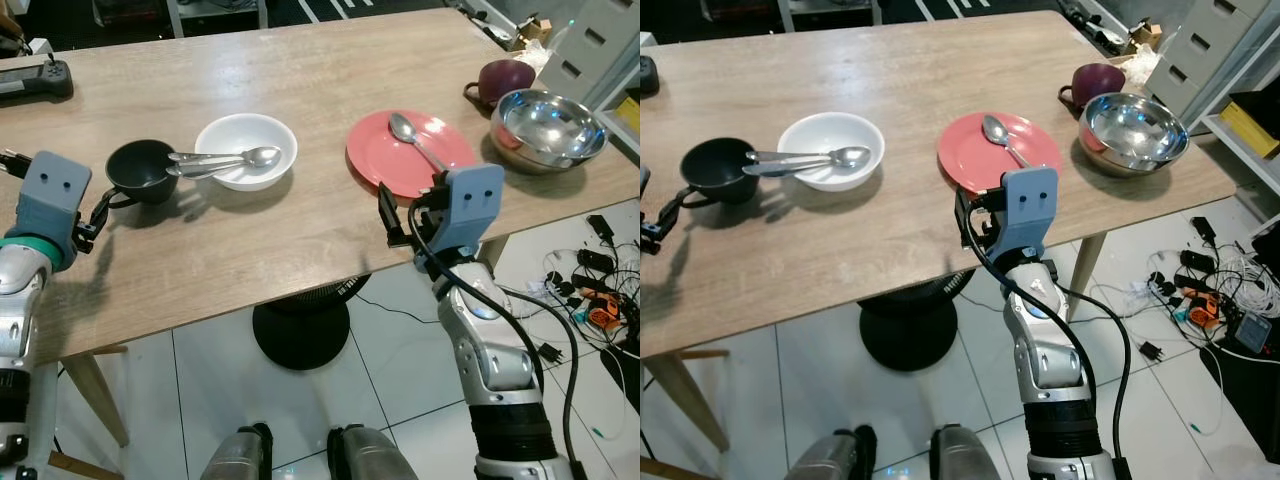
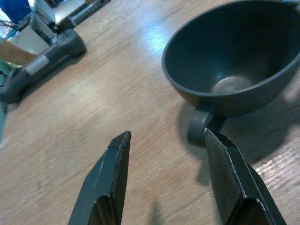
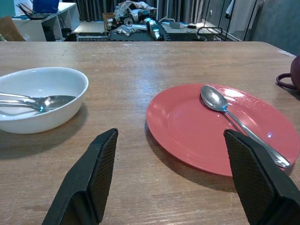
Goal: Setting the table
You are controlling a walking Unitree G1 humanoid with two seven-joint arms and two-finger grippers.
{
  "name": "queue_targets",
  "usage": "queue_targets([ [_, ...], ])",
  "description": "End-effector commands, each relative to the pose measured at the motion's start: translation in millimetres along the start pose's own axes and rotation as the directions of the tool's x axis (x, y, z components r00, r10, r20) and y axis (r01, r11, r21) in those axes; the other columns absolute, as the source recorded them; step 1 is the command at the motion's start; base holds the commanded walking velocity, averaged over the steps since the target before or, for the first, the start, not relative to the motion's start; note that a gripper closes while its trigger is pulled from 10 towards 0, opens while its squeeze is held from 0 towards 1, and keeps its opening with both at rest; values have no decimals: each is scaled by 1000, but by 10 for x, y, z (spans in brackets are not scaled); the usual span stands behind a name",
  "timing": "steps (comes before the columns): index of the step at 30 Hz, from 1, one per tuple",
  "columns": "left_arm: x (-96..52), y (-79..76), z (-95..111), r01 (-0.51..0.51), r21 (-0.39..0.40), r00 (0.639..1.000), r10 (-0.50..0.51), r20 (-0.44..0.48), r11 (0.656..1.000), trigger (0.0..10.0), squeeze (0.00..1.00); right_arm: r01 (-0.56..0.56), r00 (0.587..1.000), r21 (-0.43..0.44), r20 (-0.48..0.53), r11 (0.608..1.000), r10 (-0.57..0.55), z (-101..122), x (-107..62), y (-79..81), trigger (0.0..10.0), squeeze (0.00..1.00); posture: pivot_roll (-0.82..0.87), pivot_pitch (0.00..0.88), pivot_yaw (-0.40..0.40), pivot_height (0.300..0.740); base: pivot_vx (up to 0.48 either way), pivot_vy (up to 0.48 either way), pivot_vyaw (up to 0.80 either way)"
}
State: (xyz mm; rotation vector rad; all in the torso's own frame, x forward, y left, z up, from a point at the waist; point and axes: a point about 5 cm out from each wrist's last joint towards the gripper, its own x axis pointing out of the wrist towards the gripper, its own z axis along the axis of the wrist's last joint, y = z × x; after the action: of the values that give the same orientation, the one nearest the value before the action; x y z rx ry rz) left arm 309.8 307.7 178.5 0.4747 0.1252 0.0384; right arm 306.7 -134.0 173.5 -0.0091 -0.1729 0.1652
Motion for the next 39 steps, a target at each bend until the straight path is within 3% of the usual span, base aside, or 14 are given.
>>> queue_targets([
  [1, 4, 10, -36, 22, -13, 1000, -22, -16, 1000, 10000, 110, 8, 1000, 5, -10, 1000, -8, -30, -10, -17, 10000, 0, -115, 65, 7, 740, 0, 0, 0],
  [2, 13, 4, -35, 29, -16, 999, -29, -17, 999, 10000, 110, 8, 1000, 5, -10, 1000, -8, -30, -12, -16, 10000, 0, -116, 65, 7, 740, 0, 0, 0],
  [3, 51, -14, -17, 89, -39, 996, -89, -2, 995, 10000, 0, 10, 1000, 5, -9, 1000, -10, -25, -15, -17, 10000, 0, -125, 68, 13, 740, 0, 0, 0],
  [7, 119, -12, 11, 188, -63, 982, -187, 21, 980, 10000, 0, 15, 1000, 3, -8, 1000, -15, -15, -32, -22, 10000, 0, -133, 76, 17, 740, 0, 0, 0],
  [15, 153, 65, -4, 178, -52, 984, -179, 3, 983, 10000, 0, 21, 1000, 2, -14, 1000, -21, -28, -66, -33, 10000, 0, -140, 87, 19, 740, 0, 0, 0],
  [21, 185, 103, -33, 210, -133, 977, -212, 5, 969, 10000, 0, 24, 1000, 1, -18, 1000, -24, -25, -76, -42, 10000, 0, -146, 92, 15, 740, 0, 0, 0],
  [22, 191, 101, -43, 217, -153, 976, -219, 6, 964, 8824, 0, 25, 1000, 0, -17, 1000, -25, -21, -73, -46, 10000, 0, -146, 94, 13, 740, 0, 0, 0],
  [24, 194, 100, -49, 219, -162, 975, -221, 5, 962, 8824, 0, 25, 1000, 0, -17, 1000, -25, -18, -71, -48, 10000, 0, -146, 94, 13, 740, 0, 0, 0],
  [25, 194, 100, -59, 218, -165, 975, -221, 4, 962, 6157, 0, 25, 1000, -1, -17, 1000, -25, -20, -73, -47, 10000, 0, -145, 94, 11, 740, 0, 0, 0],
  [26, 192, 102, -67, 217, -169, 976, -219, 3, 961, 1843, 0, 23, 1000, -1, -19, 1000, -23, -23, -76, -44, 10000, 0, -145, 93, 8, 740, 0, 0, 0],
  [29, 198, 109, -75, 221, -171, 975, -223, 5, 960, 1843, 0, 23, 1000, -1, -20, 1000, -23, -26, -78, -42, 10000, 0, -145, 93, 8, 740, 0, 0, 0],
  [30, 201, 115, -80, 223, -177, 974, -225, 10, 959, 0, 0, 21, 1000, -1, -21, 1000, -21, -27, -77, -40, 10000, 0, -144, 92, 6, 740, 0, 0, 0],
  [39, 224, 138, -88, 209, -187, 978, -208, 22, 960, 0, 0, 20, 1000, 1, -18, 1000, -20, -18, -51, -39, 10000, 0, -138, 85, 5, 740, 0, 0, 0],
])
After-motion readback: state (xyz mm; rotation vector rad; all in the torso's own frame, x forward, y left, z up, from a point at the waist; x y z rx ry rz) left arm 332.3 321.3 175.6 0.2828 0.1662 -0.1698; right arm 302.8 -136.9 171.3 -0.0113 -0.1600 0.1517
